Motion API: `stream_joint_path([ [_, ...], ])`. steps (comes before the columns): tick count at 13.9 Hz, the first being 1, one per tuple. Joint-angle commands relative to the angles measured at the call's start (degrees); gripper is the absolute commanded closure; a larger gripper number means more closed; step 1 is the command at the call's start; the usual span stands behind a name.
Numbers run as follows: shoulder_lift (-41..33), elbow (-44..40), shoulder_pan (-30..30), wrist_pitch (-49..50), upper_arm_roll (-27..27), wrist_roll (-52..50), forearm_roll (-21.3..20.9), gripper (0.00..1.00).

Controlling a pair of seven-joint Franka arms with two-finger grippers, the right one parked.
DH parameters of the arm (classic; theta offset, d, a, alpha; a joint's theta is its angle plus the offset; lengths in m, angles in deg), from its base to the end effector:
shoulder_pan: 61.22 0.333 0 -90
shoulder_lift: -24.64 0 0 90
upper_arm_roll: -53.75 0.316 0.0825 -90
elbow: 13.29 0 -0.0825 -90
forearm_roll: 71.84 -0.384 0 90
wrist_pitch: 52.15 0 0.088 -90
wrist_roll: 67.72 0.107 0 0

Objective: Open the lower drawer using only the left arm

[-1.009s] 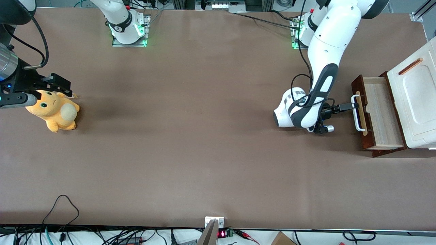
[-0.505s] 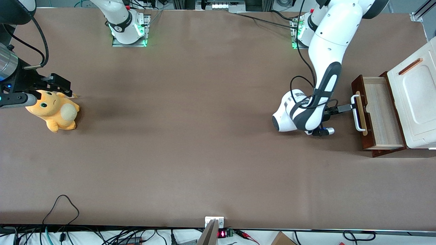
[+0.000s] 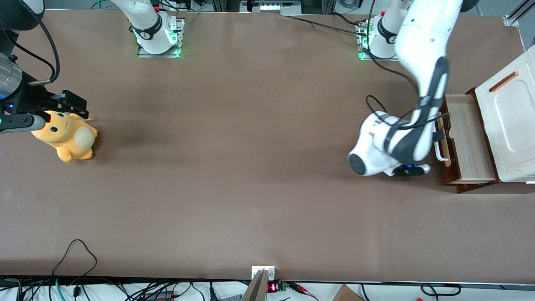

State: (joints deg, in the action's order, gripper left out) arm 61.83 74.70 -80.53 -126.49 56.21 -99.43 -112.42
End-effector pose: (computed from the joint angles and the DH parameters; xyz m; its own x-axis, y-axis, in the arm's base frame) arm 0.6057 -0.1012 0.2726 0.8974 0.3033 -0.3203 -0.1271 -0.5177 -0.8461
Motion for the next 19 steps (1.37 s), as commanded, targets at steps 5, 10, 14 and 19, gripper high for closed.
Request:
stream_joint_path([
  [5,-9.8,-4.3,4.9,-6.3,2.2,10.2,13.0,0.00],
  [10,-17.4,-6.6,13.0,-11.6,2.3,17.6,29.5,0.00],
  [14,-21.0,-6.4,14.5,-19.0,0.6,17.6,38.5,0.00],
  [19,-23.8,-5.8,15.0,-18.8,-3.1,25.8,39.8,0.00],
])
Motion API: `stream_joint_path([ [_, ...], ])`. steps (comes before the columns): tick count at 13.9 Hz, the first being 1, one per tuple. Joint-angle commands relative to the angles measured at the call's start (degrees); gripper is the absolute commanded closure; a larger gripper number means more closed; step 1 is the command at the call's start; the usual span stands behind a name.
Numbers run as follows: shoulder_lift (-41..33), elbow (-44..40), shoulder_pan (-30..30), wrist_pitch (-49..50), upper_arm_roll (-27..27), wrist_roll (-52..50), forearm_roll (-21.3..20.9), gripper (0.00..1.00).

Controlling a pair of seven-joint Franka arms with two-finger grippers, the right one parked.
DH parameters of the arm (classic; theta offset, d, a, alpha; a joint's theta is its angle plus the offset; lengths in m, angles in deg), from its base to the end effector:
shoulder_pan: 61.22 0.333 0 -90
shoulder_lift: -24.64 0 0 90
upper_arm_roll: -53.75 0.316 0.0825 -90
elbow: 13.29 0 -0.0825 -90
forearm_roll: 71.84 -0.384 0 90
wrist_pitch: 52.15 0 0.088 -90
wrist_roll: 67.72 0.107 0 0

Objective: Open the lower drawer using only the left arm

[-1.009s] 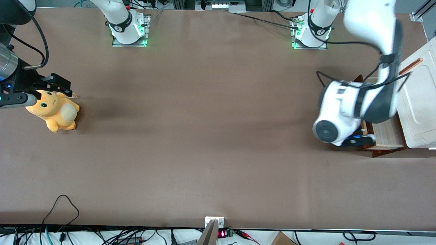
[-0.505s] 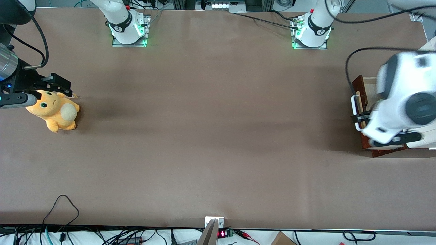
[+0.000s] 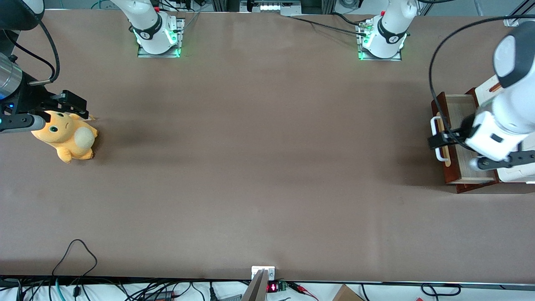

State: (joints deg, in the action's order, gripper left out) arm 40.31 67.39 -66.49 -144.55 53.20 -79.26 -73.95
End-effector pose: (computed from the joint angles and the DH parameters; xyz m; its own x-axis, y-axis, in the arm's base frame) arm 0.6332 -0.0599 0.5418 0.9933 0.0984 -0.0607 0.0956 -0.9943 -0.0471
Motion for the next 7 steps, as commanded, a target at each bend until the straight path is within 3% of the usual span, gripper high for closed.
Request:
stream_joint_path([
  [1,-2.9,1.7,1.4,-0.5,-0.2,6.9,1.5,0.00],
  [3,-4.9,2.2,3.5,2.6,-0.3,8.5,1.7,0.00],
  [7,-6.0,2.6,9.8,3.1,-6.2,9.6,2.2,0.00],
])
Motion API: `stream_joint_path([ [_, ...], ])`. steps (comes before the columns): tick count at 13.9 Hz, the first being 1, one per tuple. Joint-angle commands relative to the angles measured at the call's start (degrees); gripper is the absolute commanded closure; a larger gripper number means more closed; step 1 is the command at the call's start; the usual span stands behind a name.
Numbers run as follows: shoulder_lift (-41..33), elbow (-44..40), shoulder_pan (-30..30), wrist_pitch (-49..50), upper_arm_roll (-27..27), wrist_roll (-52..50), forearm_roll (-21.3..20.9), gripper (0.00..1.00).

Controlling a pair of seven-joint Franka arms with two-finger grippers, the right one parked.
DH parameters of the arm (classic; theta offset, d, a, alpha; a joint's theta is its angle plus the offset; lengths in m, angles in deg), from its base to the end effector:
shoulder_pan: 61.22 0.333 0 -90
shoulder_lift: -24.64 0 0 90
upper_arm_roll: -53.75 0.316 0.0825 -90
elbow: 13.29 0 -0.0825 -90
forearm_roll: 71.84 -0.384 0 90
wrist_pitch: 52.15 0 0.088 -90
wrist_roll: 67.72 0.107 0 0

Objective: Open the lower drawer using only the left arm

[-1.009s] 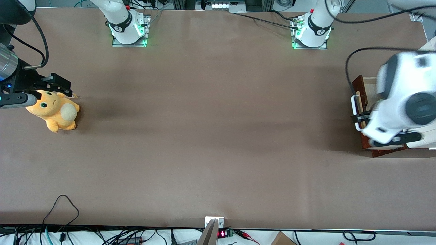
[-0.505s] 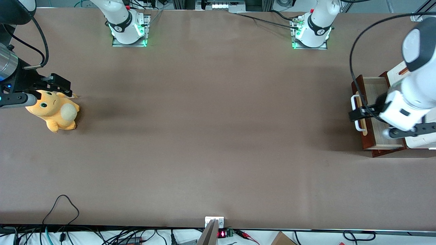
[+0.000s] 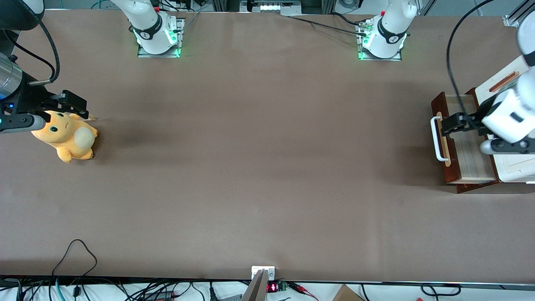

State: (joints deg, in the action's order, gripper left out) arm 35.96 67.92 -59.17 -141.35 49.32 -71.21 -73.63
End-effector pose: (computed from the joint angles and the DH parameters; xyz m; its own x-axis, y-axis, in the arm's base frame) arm 0.6115 -0.0174 0.5805 0.9982 0.0205 -0.0564 0.0194 -0.9996 -0.0195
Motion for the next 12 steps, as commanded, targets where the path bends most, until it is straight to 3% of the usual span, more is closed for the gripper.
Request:
stream_joint_path([
  [1,-1.7,2.2,2.4,0.1,-2.3,1.6,1.9,0.00],
  [7,-7.7,13.3,2.5,-5.8,-2.3,1.6,2.0,0.00],
  [12,-6.8,7.8,2.3,-0.6,-2.4,1.4,1.6,0.00],
])
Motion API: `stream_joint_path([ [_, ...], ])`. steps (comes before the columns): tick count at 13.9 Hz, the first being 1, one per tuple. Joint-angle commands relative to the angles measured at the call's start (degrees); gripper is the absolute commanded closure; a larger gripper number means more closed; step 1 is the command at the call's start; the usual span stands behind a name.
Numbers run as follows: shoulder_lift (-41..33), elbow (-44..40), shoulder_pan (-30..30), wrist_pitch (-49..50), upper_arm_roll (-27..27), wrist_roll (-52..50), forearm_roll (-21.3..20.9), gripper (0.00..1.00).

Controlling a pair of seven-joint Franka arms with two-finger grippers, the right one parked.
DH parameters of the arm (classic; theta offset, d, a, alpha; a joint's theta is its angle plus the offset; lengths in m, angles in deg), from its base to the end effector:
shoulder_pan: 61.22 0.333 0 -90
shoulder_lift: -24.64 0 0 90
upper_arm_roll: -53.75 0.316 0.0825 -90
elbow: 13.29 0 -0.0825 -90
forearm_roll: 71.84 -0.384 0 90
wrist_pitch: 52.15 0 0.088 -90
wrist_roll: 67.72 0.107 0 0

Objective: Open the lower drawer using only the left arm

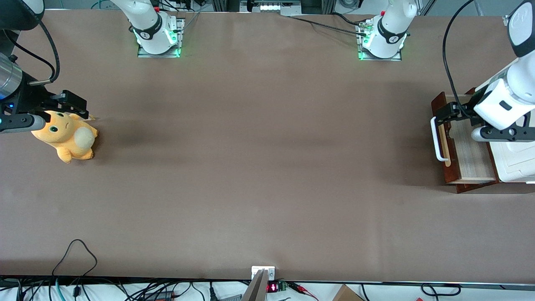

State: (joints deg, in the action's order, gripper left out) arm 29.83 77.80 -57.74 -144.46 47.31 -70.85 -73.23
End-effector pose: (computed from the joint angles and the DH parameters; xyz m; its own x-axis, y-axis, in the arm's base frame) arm 0.5812 -0.0249 0.5677 0.9977 0.0019 -0.0678 0.0007 -0.9998 -0.0177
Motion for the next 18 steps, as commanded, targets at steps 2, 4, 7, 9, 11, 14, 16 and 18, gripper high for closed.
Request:
stream_joint_path([
  [2,0.3,-2.8,0.7,2.8,-0.4,1.0,0.7,0.00],
  [4,0.3,-2.8,0.9,2.8,-0.3,1.3,1.0,0.00],
  [7,1.1,-5.0,0.1,2.7,-0.4,1.0,0.6,0.00],
  [9,1.1,-5.0,0.3,2.7,-0.4,1.0,0.7,0.00],
  [11,1.2,-5.0,1.0,2.7,-0.3,1.2,1.3,0.00],
  [14,1.2,-5.0,0.8,2.7,-0.3,1.1,1.4,0.00],
  [16,1.1,-5.0,0.8,2.7,-0.4,1.0,1.4,0.00],
  [18,1.1,-5.0,0.8,2.7,-0.3,1.0,1.4,0.00],
])
